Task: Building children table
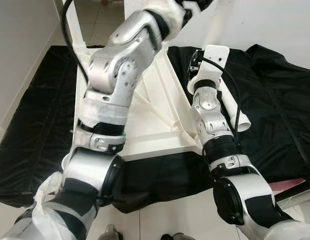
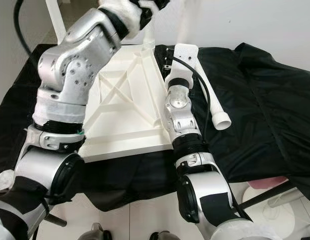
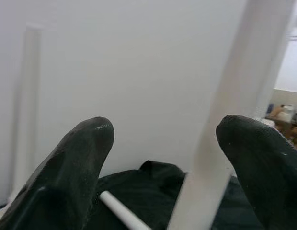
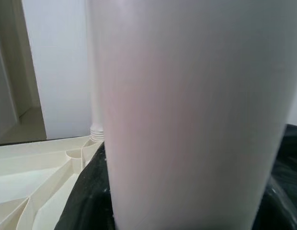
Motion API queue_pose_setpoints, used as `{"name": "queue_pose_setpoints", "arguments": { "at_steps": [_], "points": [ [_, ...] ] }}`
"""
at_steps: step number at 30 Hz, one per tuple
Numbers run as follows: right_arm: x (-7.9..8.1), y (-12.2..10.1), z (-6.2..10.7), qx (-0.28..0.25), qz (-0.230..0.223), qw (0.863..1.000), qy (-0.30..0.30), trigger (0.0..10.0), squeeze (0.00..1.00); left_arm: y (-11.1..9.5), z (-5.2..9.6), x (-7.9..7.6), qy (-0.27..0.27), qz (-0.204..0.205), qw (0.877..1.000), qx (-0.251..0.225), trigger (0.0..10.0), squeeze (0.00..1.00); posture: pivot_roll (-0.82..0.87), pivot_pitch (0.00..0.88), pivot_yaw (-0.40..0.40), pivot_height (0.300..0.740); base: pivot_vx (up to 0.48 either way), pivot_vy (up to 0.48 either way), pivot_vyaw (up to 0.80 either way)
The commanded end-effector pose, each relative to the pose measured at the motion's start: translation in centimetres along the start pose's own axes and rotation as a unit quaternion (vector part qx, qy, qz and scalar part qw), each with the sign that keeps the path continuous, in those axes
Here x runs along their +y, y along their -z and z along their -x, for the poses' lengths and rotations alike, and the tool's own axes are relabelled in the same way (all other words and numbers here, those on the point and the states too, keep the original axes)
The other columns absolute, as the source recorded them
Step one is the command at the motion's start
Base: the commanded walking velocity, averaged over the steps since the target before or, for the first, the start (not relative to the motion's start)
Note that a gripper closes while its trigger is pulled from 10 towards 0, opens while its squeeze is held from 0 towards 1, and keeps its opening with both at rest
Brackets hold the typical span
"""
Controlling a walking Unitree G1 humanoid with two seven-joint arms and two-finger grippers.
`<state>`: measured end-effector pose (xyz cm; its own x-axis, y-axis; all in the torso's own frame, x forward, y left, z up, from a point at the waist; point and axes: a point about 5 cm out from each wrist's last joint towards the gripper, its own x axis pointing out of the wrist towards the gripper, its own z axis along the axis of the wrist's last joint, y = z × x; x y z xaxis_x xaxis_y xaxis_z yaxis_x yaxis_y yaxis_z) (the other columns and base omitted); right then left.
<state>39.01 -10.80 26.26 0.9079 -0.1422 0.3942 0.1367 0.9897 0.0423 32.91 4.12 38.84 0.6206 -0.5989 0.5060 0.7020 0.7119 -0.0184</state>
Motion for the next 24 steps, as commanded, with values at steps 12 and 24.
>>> {"name": "queue_pose_setpoints", "arguments": {
  "at_steps": [12,24],
  "points": [
    [-3.3,0.9,1.5,0.002,0.007,1.000,-0.003,10.0,0.00,4.1,4.3,0.9,0.025,-0.060,0.994,0.088,10.0,0.00,0.01,0.111,-0.047,0.740,0.000,0.000,0.00],
    [-4.3,2.4,5.6,0.024,0.006,0.999,-0.041,10.0,0.00,7.8,7.3,1.5,-0.017,-0.078,0.985,0.150,10.0,0.00,0.01,0.103,-0.047,0.740,0.000,0.000,0.00]
  ]
}}
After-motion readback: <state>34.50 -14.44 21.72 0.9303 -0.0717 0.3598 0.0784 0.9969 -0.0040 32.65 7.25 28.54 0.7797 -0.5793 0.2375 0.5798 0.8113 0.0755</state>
